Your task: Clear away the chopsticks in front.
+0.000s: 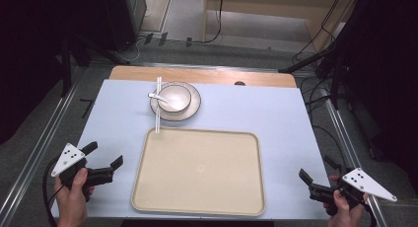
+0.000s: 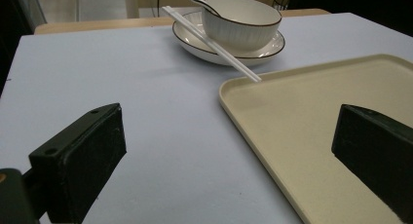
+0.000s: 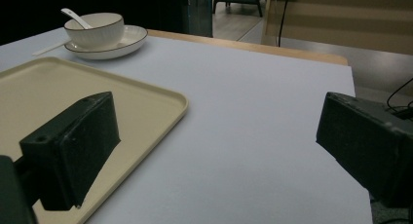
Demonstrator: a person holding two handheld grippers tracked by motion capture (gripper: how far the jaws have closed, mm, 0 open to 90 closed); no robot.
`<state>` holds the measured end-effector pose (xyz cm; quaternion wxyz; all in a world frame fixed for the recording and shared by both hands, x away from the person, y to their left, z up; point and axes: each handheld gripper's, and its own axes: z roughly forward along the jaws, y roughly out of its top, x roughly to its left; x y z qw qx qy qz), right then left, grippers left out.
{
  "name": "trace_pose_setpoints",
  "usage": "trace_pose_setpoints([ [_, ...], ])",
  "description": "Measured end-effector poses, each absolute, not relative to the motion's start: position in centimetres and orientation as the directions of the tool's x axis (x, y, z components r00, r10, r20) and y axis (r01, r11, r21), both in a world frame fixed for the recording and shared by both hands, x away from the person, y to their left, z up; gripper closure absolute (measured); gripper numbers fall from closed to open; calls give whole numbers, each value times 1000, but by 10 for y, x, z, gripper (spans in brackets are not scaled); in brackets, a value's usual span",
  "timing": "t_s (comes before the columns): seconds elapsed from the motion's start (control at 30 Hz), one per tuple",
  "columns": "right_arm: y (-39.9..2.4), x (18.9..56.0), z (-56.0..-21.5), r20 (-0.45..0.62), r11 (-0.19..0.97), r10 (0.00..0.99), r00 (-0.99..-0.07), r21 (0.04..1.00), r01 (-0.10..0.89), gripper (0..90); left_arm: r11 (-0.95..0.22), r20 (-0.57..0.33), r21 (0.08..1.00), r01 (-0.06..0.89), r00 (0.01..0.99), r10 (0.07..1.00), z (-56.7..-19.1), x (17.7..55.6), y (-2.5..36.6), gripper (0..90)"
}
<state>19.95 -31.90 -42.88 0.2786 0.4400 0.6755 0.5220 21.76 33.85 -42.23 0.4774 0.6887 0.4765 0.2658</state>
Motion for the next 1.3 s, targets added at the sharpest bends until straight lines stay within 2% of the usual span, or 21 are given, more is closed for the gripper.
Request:
trace_pose_setpoints([
  [0.67,-313,202,-431,75,95,878,-473,940,326,21,-89,-84,910,406,390,917,-421,216,339,0],
  [1.3,-310,205,-431,70,104,873,-482,940,325,21,-104,-85,912,397,430,899,-391,236,323,0],
])
